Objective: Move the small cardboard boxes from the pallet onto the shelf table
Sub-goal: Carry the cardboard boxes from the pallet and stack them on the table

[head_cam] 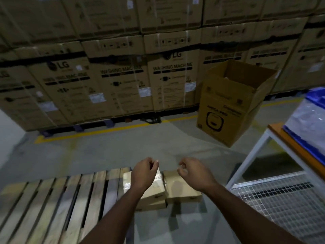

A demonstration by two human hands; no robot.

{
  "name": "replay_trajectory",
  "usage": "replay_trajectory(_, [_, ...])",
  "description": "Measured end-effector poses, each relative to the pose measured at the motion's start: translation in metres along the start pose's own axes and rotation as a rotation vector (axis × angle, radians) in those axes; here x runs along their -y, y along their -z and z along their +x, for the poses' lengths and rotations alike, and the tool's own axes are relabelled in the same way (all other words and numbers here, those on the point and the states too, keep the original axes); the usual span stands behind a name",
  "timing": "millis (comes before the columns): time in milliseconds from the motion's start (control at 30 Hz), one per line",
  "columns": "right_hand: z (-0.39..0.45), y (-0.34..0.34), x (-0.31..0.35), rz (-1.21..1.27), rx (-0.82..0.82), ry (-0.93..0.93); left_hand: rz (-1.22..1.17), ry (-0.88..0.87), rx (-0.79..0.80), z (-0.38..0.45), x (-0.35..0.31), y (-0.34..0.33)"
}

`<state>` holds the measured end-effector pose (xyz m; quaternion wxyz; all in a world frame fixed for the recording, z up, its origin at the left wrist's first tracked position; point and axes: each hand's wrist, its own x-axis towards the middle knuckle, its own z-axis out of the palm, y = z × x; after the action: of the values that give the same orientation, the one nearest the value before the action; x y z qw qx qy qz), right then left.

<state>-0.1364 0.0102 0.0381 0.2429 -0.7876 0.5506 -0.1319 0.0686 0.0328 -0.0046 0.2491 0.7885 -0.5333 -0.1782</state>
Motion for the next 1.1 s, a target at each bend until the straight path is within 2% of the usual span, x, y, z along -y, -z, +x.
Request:
replay_trajectory(267, [0.067, -0.072, 0.016, 0.077, 0.141, -0.045, -0.102, 0.184, 0.025, 0.033, 0.073, -0.013])
replay_trajectory(467, [0.134, -0.138, -0.005, 0.198, 0.236, -0.084, -0.112, 0.314, 0.060, 0.068, 0.130, -0.044])
replay_trajectory(767, [0.195, -0.258, -0.065, 0.208, 0.404, -0.267, -0.236, 0.591, 0.106, 0.100, 0.241, -0.123])
replay_trajectory(900, [0.221, -0.322, -0.089, 0.203, 0.373, -0.347, -0.202, 0.635, 0.126, 0.125, 0.293, -0.171])
replay_trajectory(1033, [0.247, -0.389, -0.116, 0.154, 0.354, -0.421, -0.210, 0.707, 0.149, 0.144, 0.388, -0.254])
replay_trajectory(1100, [0.256, -0.420, -0.131, 0.145, 0.366, -0.473, -0.237, 0.755, 0.150, 0.150, 0.412, -0.278])
